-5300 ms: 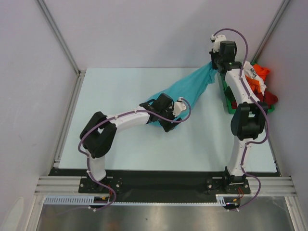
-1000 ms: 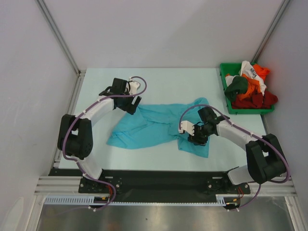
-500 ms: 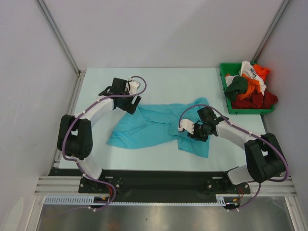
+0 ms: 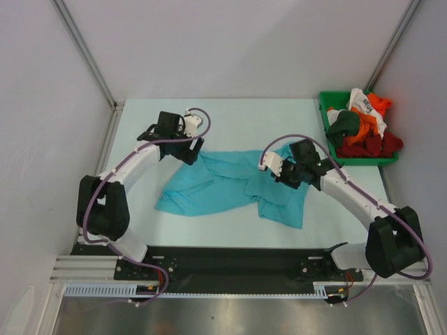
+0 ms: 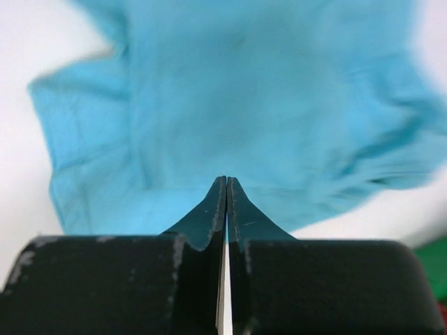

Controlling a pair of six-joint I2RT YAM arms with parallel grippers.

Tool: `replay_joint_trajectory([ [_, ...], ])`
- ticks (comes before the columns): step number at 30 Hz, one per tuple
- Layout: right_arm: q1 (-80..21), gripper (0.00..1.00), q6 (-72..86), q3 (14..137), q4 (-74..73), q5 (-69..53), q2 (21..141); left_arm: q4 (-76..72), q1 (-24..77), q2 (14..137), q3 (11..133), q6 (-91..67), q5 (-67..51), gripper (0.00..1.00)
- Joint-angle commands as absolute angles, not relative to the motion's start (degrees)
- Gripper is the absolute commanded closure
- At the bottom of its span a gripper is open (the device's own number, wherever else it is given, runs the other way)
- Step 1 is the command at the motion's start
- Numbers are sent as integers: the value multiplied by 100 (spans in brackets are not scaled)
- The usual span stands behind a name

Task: Fold and stack the t-shirts
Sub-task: Flatten the tshirt out

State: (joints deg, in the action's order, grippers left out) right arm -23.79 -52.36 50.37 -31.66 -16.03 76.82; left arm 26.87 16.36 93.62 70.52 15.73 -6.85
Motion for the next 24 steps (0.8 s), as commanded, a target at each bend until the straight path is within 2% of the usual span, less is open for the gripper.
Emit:
replay_joint_trajectory([
  [1, -2400, 100, -4852, 5765, -3225, -1468, 7435, 3128, 1748, 9079, 7022, 1933, -1405, 15],
  [4, -2391, 100, -4843, 5941, -3348, -1433, 7506, 3505, 2055, 9175, 7093, 2205, -1459, 16],
  [6, -2382, 73, -4895, 5732, -3340, -1468, 7497, 3655, 2214, 9281, 7093, 2293, -1459, 16],
  [8, -2373, 55, -4974, 5529, -3331, -1494, 7506, 3648, 2416, 9395, 7049, 2285, -1442, 12],
  [15, -2364, 54, -4983, 5142, -3173, -1424, 7453, 3692, 2733, 10027, 7294, 2180, -1152, 22],
  [18, -2338, 54, -4983, 5115, -3155, -1415, 7444, 3770, 2786, 10404, 7558, 2171, -1090, 29],
  [19, -2329, 54, -4992, 5089, -3147, -1406, 7436, 3823, 2795, 10493, 7698, 2153, -1081, 33],
  [24, -2259, 55, -4940, 4940, -3041, -1424, 7392, 3693, 2883, 10766, 7673, 2083, -863, 35],
])
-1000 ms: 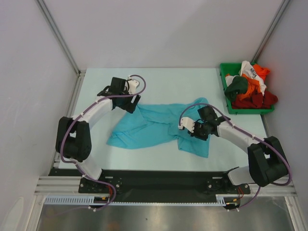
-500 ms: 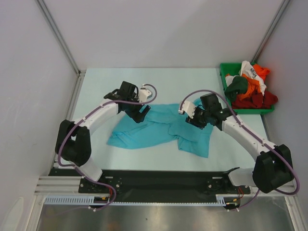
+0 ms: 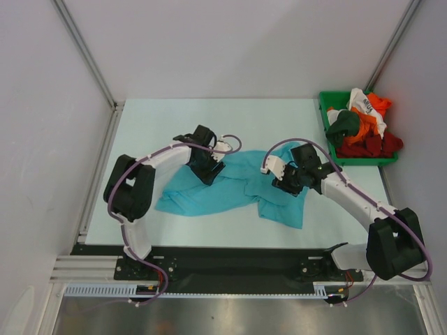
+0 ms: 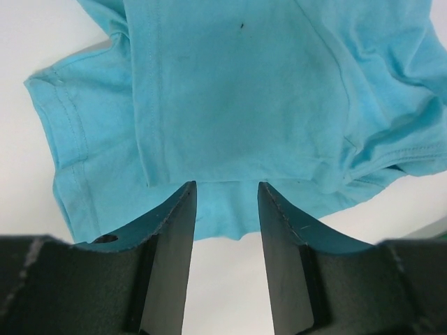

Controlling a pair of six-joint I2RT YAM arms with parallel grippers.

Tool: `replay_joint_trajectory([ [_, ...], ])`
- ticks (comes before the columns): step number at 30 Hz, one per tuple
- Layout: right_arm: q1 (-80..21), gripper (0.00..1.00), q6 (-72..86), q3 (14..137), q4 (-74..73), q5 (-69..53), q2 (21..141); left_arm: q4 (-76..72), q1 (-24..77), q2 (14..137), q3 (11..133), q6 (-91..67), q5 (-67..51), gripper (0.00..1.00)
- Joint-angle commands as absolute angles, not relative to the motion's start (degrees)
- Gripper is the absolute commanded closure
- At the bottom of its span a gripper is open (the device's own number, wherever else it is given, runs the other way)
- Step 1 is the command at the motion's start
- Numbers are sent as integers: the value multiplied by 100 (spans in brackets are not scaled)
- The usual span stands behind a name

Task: Fold and stack the t-shirts
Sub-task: Flatten the tshirt out

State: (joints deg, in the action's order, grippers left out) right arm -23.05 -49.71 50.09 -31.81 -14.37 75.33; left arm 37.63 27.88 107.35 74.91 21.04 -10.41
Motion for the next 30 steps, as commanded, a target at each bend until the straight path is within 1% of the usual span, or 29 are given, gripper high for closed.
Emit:
replay_joint_trajectory([
  [1, -2259, 55, -4922, 4922, -3015, -1433, 7392, 3648, 2883, 10836, 7682, 2057, -809, 37],
  [3, -2259, 54, -4922, 4852, -3006, -1476, 7374, 3525, 2883, 10924, 7717, 1995, -590, 40],
  [4, -2259, 54, -4939, 4825, -3023, -1503, 7331, 3524, 2883, 10977, 7786, 1978, -537, 45],
  [6, -2259, 53, -4992, 4729, -3041, -1512, 7313, 3516, 2883, 11127, 7848, 1969, -431, 49],
  [7, -2259, 53, -5010, 4694, -3032, -1512, 7313, 3516, 2874, 11162, 7901, 1960, -396, 55],
  [9, -2267, 53, -5045, 4650, -3015, -1468, 7312, 3533, 2874, 11206, 7945, 1934, -422, 60],
  [10, -2259, 52, -5036, 4649, -2971, -1459, 7312, 3533, 2883, 11197, 7937, 1925, -431, 74],
  [11, -2259, 52, -5010, 4649, -2953, -1459, 7321, 3498, 2874, 11180, 7928, 1890, -422, 83],
  [12, -2250, 52, -5001, 4623, -2936, -1468, 7313, 3498, 2883, 11154, 7928, 1872, -413, 95],
  [13, -2250, 52, -5001, 4623, -2909, -1468, 7313, 3498, 2883, 11136, 7919, 1881, -396, 100],
  [17, -2267, 51, -4966, 4579, -2874, -1485, 7313, 3437, 2839, 10926, 7866, 1855, -264, 100],
  [20, -2267, 51, -4975, 4614, -2900, -1450, 7304, 3393, 2602, 10311, 7779, 1776, -167, 100],
  [23, -2259, 51, -4975, 4614, -2909, -1433, 7312, 3419, 2137, 9809, 7682, 1802, -149, 99],
  [27, -2259, 51, -4948, 4623, -2804, -1468, 7409, 3410, 1338, 9694, 7515, 1828, -132, 99],
  [30, -2268, 51, -4939, 4676, -2707, -1485, 7497, 3296, 1065, 9913, 7409, 1837, -27, 99],
])
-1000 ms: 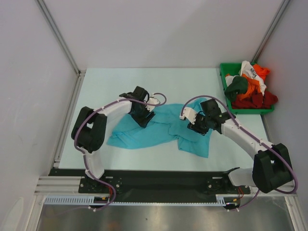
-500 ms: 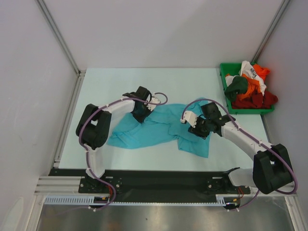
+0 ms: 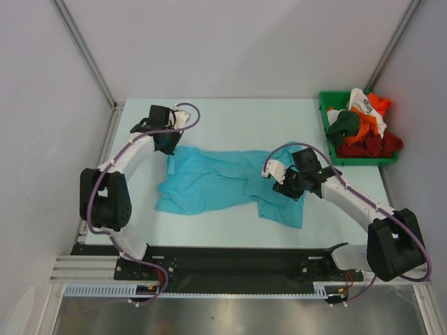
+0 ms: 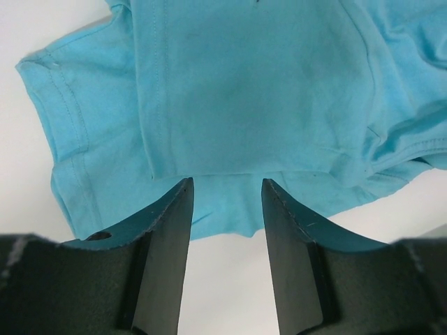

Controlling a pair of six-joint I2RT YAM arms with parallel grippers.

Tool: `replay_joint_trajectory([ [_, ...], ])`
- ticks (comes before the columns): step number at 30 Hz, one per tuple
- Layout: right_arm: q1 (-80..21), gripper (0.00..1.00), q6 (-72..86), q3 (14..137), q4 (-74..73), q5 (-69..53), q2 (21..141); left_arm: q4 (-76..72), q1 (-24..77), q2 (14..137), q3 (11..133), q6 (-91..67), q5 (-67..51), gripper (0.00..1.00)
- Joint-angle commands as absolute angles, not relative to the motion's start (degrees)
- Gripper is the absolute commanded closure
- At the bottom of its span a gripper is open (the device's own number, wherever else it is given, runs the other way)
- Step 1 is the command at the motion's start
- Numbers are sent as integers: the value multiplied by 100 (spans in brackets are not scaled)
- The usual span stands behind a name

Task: Fold and stack the t-shirts
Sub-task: Flatten the tshirt out

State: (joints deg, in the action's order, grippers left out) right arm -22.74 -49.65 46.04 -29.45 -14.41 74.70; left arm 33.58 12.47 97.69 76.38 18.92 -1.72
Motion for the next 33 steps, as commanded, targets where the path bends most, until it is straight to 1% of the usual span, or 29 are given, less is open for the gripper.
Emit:
replay_joint_trajectory([
  [1, -2276, 51, -4939, 4693, -2707, -1485, 7532, 3244, 1020, 10001, 7374, 1828, 8, 98],
  [3, -2285, 51, -4957, 4772, -2724, -1485, 7629, 3007, 897, 10255, 7348, 1793, 446, 99],
  [4, -2285, 51, -4966, 4842, -2759, -1477, 7664, 2919, 853, 10326, 7348, 1758, 753, 92],
  [6, -2285, 51, -4992, 4904, -2795, -1442, 7708, 2839, 721, 10458, 7426, 1635, 983, 74],
  [7, -2285, 51, -5001, 4948, -2812, -1424, 7725, 2821, 703, 10433, 7470, 1600, 1202, 64],
  [9, -2259, 51, -4975, 4957, -2830, -1415, 7734, 2655, 703, 10145, 7418, 1669, 1301, 59],
  [10, -2250, 51, -4957, 4940, -2839, -1415, 7726, 2576, 712, 9977, 7296, 1722, 1327, 54],
  [12, -2250, 51, -4905, 4896, -2839, -1441, 7726, 2365, 721, 9539, 7033, 1924, 1284, 48],
  [15, -2259, 50, -4826, 4843, -2804, -1476, 7717, 2408, 782, 9133, 6760, 2372, 810, 44],
  [17, -2259, 50, -4825, 4834, -2795, -1494, 7725, 2732, 800, 8895, 6522, 2759, 241, 44],
  [19, -2276, 50, -4825, 4860, -2769, -1503, 7778, 3031, 791, 8947, 6373, 2918, 219, 46],
  [20, -2285, 50, -4825, 4895, -2751, -1503, 7813, 3180, 782, 9043, 6389, 2883, 185, 47],
  [21, -2285, 50, -4843, 4922, -2734, -1503, 7848, 3338, 774, 9140, 6424, 2874, 124, 49],
  [23, -2303, 50, -4843, 4992, -2725, -1512, 7928, 3655, 704, 9368, 6477, 2708, 44, 50],
  [29, -2320, 50, -4852, 5247, -2865, -1512, 8094, 3595, 308, 9615, 6556, 2049, -333, 50],
  [33, -2320, 50, -4878, 5344, -2997, -1485, 8139, 3788, 18, 9975, 6794, 1670, -878, 50],
])
